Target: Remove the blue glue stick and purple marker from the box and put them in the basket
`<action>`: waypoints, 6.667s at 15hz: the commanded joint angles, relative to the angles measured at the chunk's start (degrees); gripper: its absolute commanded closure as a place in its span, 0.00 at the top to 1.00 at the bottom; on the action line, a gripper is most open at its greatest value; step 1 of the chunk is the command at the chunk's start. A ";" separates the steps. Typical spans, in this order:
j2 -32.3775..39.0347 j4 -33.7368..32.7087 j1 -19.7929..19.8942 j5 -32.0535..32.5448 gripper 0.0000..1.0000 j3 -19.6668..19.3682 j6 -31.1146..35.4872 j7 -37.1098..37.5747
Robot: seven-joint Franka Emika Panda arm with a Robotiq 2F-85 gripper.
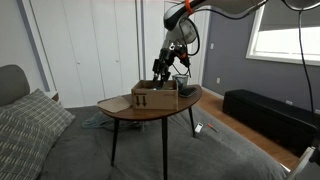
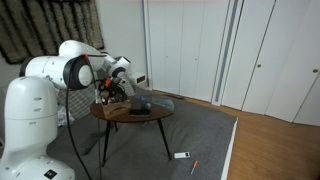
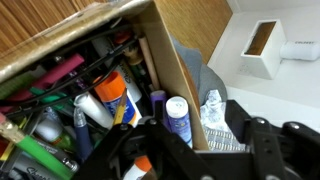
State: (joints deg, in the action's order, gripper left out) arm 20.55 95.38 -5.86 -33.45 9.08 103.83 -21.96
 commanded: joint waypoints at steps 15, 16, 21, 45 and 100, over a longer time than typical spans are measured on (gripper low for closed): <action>8.19 -7.56 1.65 -2.81 0.50 1.91 -4.87 1.80; 8.39 -7.65 1.65 -2.87 0.48 1.90 -4.75 1.94; 9.50 -8.50 1.87 -3.95 0.26 1.97 -4.31 2.42; -11.69 4.57 7.71 -12.20 0.07 -3.71 -7.81 0.78; -2.21 -1.93 9.69 8.45 0.52 -11.46 9.42 35.20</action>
State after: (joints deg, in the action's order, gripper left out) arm 16.36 96.90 3.14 -24.22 -2.97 116.02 11.51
